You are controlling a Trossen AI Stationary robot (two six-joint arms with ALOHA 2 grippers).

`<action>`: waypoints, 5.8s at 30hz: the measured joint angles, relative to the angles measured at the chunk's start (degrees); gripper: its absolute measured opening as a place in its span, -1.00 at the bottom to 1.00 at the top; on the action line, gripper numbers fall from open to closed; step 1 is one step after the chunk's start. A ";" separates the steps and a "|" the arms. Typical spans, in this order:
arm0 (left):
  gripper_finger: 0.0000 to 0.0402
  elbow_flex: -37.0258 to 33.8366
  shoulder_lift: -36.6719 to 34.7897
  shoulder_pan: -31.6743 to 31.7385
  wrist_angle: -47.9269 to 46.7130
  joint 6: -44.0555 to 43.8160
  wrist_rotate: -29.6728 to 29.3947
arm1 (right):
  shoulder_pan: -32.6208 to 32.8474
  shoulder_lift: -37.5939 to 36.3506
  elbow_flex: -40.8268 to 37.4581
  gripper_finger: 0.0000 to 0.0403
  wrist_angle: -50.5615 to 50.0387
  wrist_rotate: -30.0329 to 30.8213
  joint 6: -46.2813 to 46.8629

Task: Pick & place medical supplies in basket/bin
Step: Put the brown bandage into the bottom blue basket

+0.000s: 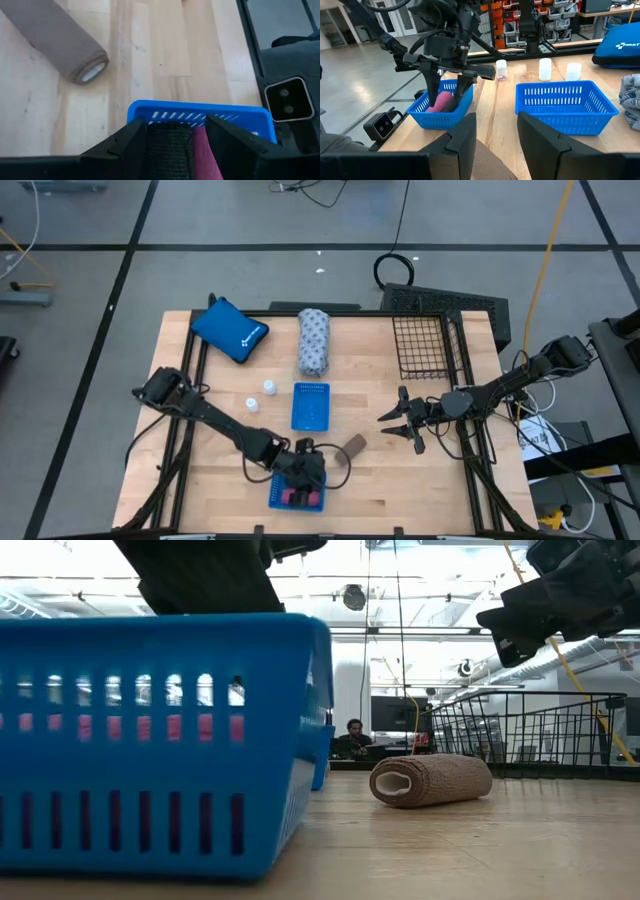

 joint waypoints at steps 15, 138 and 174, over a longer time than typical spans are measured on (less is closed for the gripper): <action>0.07 0.10 -4.25 0.52 -1.27 3.76 -0.70 | 0.01 0.00 0.00 -0.34 -0.32 0.00 -0.15; 0.07 -50.93 -64.48 9.81 37.08 10.86 -15.56 | -0.76 42.32 26.62 -0.22 -14.21 -7.48 -5.16; 0.48 -16.58 -22.84 11.39 9.64 4.29 -13.80 | -3.68 36.79 26.64 -0.26 -10.25 1.62 -5.14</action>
